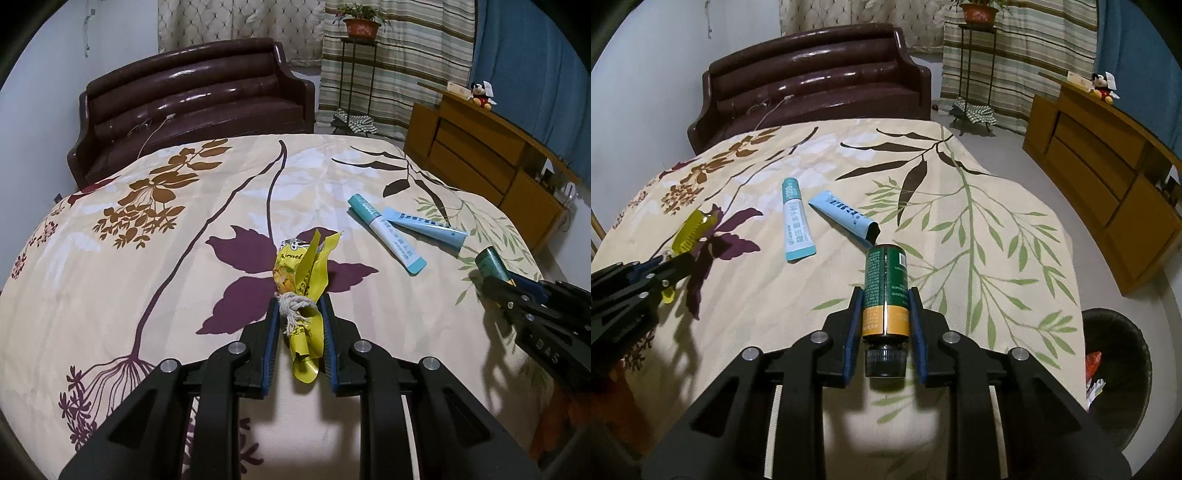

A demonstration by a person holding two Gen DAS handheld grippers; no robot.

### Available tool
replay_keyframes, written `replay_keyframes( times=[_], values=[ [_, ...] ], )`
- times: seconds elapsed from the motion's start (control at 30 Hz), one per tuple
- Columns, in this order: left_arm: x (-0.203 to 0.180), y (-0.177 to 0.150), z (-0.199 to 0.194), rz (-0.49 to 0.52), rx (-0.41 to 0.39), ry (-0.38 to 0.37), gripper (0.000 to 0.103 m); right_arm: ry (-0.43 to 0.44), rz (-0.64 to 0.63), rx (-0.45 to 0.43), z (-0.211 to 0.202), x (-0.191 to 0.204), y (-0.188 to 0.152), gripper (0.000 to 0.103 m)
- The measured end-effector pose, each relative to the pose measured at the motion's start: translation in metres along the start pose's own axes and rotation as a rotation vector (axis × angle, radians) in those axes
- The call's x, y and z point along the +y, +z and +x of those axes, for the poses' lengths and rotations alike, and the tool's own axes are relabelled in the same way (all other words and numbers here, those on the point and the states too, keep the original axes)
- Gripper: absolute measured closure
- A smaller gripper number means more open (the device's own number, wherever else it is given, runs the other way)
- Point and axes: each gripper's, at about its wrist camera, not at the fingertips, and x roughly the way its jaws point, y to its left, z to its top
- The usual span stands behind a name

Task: Collect trash
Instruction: 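Grasp the green-and-orange can with the right tool while the left tool holds the yellow wrapper, then carry the yellow wrapper and green can over the bin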

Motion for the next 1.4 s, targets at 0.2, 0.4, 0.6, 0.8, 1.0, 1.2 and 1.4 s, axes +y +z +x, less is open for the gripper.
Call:
replay_keyframes(
  times=[0.2, 0.4, 0.6, 0.8, 1.0, 1.2, 1.4],
  values=[
    [-0.019, -0.006, -0.008, 0.004, -0.019, -0.021, 0.081, -0.004, 0.015, -0.037, -0.024, -0.007, -0.017, 0.08],
    [-0.051, -0.01, -0.022, 0.037, -0.042, -0.058, 0.081, -0.038, 0.057, -0.077, -0.054, -0.029, -0.033, 0.08],
    [-0.096, -0.011, -0.033, 0.079, -0.063, -0.128, 0.081, -0.107, 0.103, -0.126, -0.087, -0.066, -0.048, 0.08],
    [-0.152, -0.013, -0.041, 0.149, -0.075, -0.198, 0.081, -0.185, 0.16, -0.162, -0.114, -0.11, -0.063, 0.08],
    [-0.202, -0.015, -0.045, 0.214, -0.087, -0.25, 0.081, -0.255, 0.229, -0.183, -0.134, -0.154, -0.079, 0.08],
    [-0.246, -0.018, -0.046, 0.263, -0.095, -0.293, 0.081, -0.306, 0.287, -0.195, -0.144, -0.191, -0.094, 0.08],
    [-0.281, -0.018, -0.041, 0.305, -0.098, -0.315, 0.081, -0.337, 0.326, -0.2, -0.148, -0.215, -0.106, 0.08]
  ],
)
